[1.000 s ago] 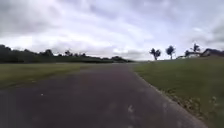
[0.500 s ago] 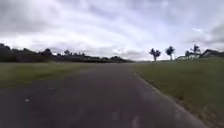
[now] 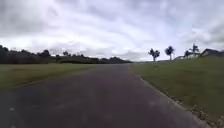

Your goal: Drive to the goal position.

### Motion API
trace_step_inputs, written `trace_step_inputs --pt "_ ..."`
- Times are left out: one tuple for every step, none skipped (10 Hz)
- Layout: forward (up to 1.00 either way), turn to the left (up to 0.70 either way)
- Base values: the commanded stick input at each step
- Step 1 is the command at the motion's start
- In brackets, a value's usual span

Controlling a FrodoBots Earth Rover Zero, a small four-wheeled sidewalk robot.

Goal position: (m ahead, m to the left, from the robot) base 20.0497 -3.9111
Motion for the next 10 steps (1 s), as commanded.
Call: trace_step_inputs --pt "0.7 0.35" --pt "0.7 0.35" --pt "0.7 0.35" --pt "0.7 0.2" --pt "0.7 0.0" --pt "0.7 0.0" --pt "0.7 0.0" --pt "0.7 0.0" --pt "0.7 0.0" --pt "0.7 0.0"
